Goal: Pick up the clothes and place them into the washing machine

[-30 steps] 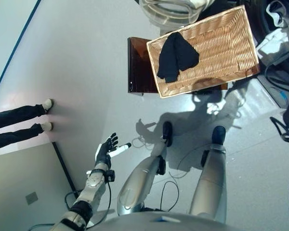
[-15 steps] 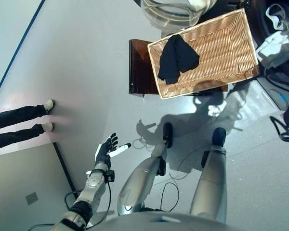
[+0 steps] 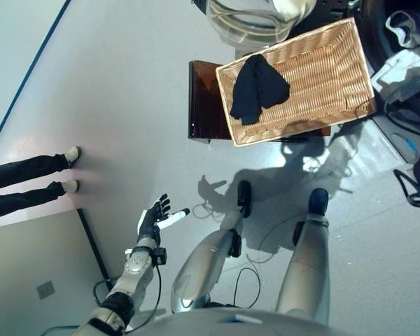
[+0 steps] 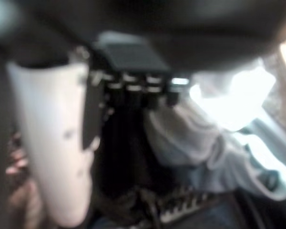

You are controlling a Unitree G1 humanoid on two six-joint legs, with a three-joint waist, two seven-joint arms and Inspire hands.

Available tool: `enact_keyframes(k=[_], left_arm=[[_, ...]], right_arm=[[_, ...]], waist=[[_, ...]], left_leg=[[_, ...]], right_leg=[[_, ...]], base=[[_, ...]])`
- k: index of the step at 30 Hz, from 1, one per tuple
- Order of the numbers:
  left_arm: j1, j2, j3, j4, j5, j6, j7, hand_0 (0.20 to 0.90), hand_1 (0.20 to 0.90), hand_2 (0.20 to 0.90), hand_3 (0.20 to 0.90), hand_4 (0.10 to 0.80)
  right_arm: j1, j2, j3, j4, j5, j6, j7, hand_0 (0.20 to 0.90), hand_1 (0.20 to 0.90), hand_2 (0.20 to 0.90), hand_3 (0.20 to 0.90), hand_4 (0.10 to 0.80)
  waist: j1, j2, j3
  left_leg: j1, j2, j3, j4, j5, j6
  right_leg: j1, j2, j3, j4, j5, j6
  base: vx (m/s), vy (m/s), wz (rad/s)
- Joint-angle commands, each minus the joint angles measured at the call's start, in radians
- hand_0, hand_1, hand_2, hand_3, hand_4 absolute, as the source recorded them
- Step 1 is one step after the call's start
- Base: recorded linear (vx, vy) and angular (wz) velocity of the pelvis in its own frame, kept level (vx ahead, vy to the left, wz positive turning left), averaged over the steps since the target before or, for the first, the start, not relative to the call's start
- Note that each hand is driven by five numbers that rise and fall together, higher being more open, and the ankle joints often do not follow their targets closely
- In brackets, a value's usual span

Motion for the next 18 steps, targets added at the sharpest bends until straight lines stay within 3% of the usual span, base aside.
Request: enact_keyframes(k=[1,5,8,10,12,13,17,18], left_arm=[[0.03,0.042,0.001,0.053,-0.008,-0.027,0.041,0.9,0.9,0.9,0.9,0.8],[0.03,0.043,0.003,0.059,-0.003,-0.028,0.044,0.9,0.9,0.9,0.9,0.8],[0.035,0.052,0.004,0.053,0.001,-0.029,0.045,0.9,0.9,0.9,0.9,0.8],[0.042,0.074,0.004,0.026,0.009,-0.036,0.041,0.9,0.9,0.9,0.9,0.8],[0.043,0.076,0.005,0.016,0.016,-0.037,0.04,0.9,0.9,0.9,0.9,0.8],[0.052,0.097,0.013,-0.01,0.022,-0.043,0.036,0.9,0.9,0.9,0.9,0.8],[0.06,0.11,0.032,-0.032,0.032,-0.046,0.033,0.9,0.9,0.9,0.9,0.8],[0.068,0.119,0.042,-0.041,0.032,-0.047,0.028,0.9,0.9,0.9,0.9,0.8]], right_arm=[[-0.134,-0.286,0.299,-0.226,-0.17,-0.142,0.015,0.9,0.9,0.9,0.9,0.8],[-0.132,-0.289,0.306,-0.216,-0.195,-0.126,0.002,0.9,0.9,0.9,0.9,0.8],[-0.145,-0.303,0.353,-0.187,-0.289,-0.064,-0.023,0.9,0.9,0.9,0.9,0.8],[-0.164,-0.325,0.451,-0.116,-0.442,0.051,-0.038,0.9,0.9,0.9,0.9,0.8],[-0.203,-0.328,0.513,-0.091,-0.495,0.084,-0.041,0.9,0.9,0.9,0.9,0.8],[-0.215,-0.33,0.606,-0.065,-0.648,0.165,-0.049,0.9,0.9,0.9,0.9,0.8],[-0.225,-0.324,0.704,-0.026,-0.822,0.248,-0.042,0.9,0.9,0.9,0.9,0.8],[-0.233,-0.317,0.781,0.004,-0.944,0.296,-0.026,0.9,0.9,0.9,0.9,0.8]], waist=[[-0.07,0.082,-0.065],[-0.069,0.078,-0.066],[-0.069,0.07,-0.067],[-0.068,0.057,-0.067],[-0.065,0.063,-0.064],[-0.068,0.052,-0.06],[-0.069,0.044,-0.057],[-0.067,0.035,-0.058]], left_leg=[[0.033,0.049,0.026,-0.009,-0.053,-0.125],[0.035,0.048,0.027,-0.009,-0.053,-0.125],[0.039,0.047,0.026,-0.009,-0.053,-0.125],[0.046,0.044,0.025,-0.009,-0.057,-0.126],[0.039,0.048,0.026,-0.009,-0.049,-0.125],[0.045,0.046,0.026,-0.009,-0.052,-0.125],[0.037,0.051,0.026,-0.009,-0.044,-0.123],[0.039,0.049,0.025,-0.009,-0.043,-0.123]], right_leg=[[0.138,0.108,-0.037,-0.184,-0.003,-0.051],[0.145,0.108,-0.04,-0.189,0.0,-0.051],[0.152,0.106,-0.041,-0.192,-0.002,-0.051],[0.16,0.103,-0.044,-0.192,-0.007,-0.05],[0.156,0.106,-0.044,-0.199,0.007,-0.052],[0.162,0.105,-0.045,-0.197,0.003,-0.052],[0.162,0.109,-0.047,-0.207,0.019,-0.054],[0.163,0.109,-0.048,-0.203,0.017,-0.055]], base=[[0.0,0.0,0.0],[0.0,0.0,0.0],[0.005,0.001,0.01],[-0.02,-0.001,0.04],[-0.019,-0.001,0.0],[0.0,0.0,0.0],[0.0,0.0,0.0],[0.0,0.0,0.0]])
